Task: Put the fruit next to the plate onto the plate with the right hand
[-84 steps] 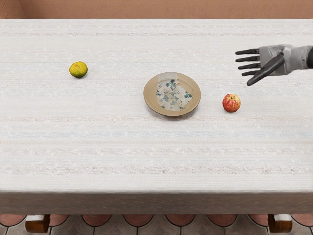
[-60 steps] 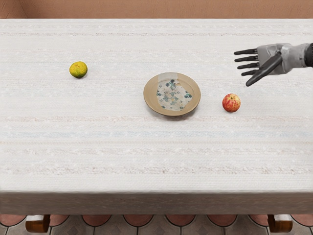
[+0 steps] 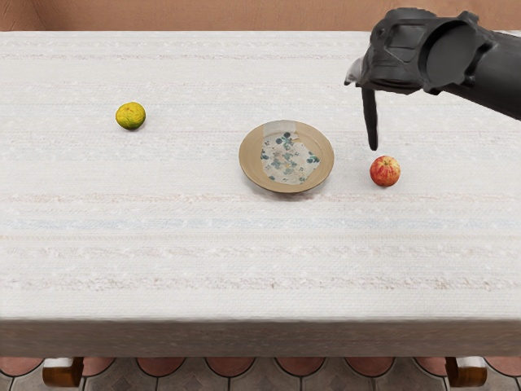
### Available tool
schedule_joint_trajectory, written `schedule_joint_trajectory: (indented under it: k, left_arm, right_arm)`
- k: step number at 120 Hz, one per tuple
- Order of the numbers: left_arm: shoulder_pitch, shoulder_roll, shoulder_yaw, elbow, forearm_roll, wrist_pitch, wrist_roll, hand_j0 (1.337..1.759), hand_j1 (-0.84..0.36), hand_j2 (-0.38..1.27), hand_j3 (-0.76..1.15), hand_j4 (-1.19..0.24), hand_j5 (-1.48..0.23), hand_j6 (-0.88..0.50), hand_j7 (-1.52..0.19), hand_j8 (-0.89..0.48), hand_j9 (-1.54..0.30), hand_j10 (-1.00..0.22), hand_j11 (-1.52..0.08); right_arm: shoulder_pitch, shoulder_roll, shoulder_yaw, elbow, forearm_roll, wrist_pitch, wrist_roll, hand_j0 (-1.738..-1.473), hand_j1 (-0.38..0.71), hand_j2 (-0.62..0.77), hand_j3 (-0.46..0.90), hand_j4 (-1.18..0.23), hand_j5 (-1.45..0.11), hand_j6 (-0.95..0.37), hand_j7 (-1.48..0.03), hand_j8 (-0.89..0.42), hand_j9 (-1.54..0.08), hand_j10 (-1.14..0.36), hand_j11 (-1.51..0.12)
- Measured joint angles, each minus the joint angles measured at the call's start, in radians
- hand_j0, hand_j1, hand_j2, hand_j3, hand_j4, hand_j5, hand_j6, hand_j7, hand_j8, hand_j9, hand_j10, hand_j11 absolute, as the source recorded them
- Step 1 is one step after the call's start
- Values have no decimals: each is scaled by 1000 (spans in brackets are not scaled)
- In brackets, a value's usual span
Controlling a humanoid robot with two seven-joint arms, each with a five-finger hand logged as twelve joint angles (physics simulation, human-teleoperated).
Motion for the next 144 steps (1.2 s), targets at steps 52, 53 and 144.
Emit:
schedule_joint_trajectory:
  k: [52, 53, 144]
  left_arm:
    - [0, 0, 0, 0, 0, 0, 0, 1658, 349, 0, 0, -1, 0, -1, 0, -1, 0, -1, 0]
    - [0, 0, 0, 0, 0, 0, 0, 1658, 349, 0, 0, -1, 0, -1, 0, -1, 0, -1, 0]
    - [0, 0, 0, 0, 0, 0, 0, 1658, 349, 0, 0, -1, 0, -1, 0, -1, 0, -1, 0]
  right_arm:
    - [-107, -129, -28, 296, -33, -381, 0, -1658, -346, 0, 0, -4, -4, -5, -3, -5, -4, -4, -3]
    - [-107, -129, -28, 297, -34, -385, 0, -1658, -344, 0, 0, -6, -6, -7, -6, -7, -6, -6, -6]
    - [-205, -135, -35, 296, -102, -554, 0, -1658, -72, -45, 0, -233, -301, -234, -301, -234, -301, -233, -301]
